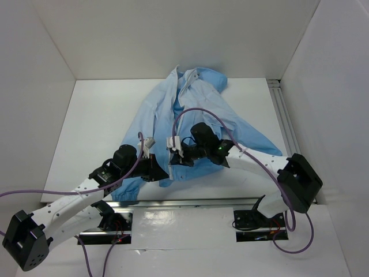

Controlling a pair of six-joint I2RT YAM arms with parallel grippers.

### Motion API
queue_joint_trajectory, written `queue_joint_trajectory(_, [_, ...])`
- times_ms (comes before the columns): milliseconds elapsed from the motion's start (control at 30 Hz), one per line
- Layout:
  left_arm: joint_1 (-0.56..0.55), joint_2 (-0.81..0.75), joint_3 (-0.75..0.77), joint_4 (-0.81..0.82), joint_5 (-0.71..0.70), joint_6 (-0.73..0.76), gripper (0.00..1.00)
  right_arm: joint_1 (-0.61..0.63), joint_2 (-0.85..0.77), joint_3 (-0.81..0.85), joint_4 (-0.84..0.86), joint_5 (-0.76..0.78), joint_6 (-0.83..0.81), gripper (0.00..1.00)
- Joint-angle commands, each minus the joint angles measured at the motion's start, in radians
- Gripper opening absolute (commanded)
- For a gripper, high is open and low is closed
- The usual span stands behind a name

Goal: Zip up the jacket

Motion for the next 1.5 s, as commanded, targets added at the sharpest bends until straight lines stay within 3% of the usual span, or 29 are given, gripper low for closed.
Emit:
queue_joint_trajectory(0, [-0.005, -0.021, 0.010, 0.019, 0.016, 0.006, 0.00, 0.016, 0.009, 0.042, 0.008, 0.010, 0.002, 0.11])
queue_joint_trajectory(300, [-0.005, -0.021, 0.010, 0.019, 0.016, 0.006, 0.00, 0.025, 0.027, 0.042, 0.031, 0.039, 0.013, 0.15])
queue_joint_trajectory(433, [-0.005, -0.021, 0.010, 0.019, 0.016, 0.006, 0.00, 0.025, 0.027, 0.042, 0.031, 0.048, 0.013, 0.00])
queue_joint_trajectory(633, [-0.005, -0.021, 0.019, -0.004, 0.004, 0.006, 0.00, 0.025, 0.013, 0.031, 0.040, 0.085, 0.013, 0.00])
queue_joint_trajectory(833, [0.018, -0.030, 0.085, -0.150, -0.177, 0.015, 0.01, 0.025, -0.082, -0.010, 0.058, 0.140, 0.022, 0.00])
queue_joint_trajectory(933, [0.027, -0.008, 0.118, -0.216, -0.191, 0.015, 0.51, 0.025, -0.096, -0.030, 0.069, 0.119, 0.054, 0.00])
queue_joint_trajectory(967, [0.027, -0.008, 0.131, -0.216, -0.191, 0.004, 0.80, 0.025, -0.105, -0.030, 0.069, 0.119, 0.074, 0.00])
queue_joint_trajectory(1033, [0.027, -0.027, 0.141, -0.251, -0.232, -0.087, 0.87, 0.025, -0.093, -0.009, 0.087, 0.157, 0.186, 0.00])
queue_joint_trajectory(1167, [0.027, -0.227, 0.067, -0.297, -0.319, -0.310, 0.78, 0.016, -0.013, 0.091, 0.023, 0.209, 0.362, 0.00])
queue_joint_trajectory(1200, [0.027, -0.264, 0.041, -0.267, -0.292, -0.339, 0.72, 0.016, 0.002, 0.130, -0.004, 0.209, 0.404, 0.00])
queue_joint_trajectory(1333, [0.027, -0.344, -0.062, -0.156, -0.206, -0.557, 0.65, 0.016, 0.051, 0.166, 0.008, 0.218, 0.471, 0.00])
queue_joint_trajectory(1467, [0.017, -0.357, -0.135, -0.064, -0.155, -0.638, 0.67, 0.016, 0.052, 0.175, 0.043, 0.249, 0.533, 0.00])
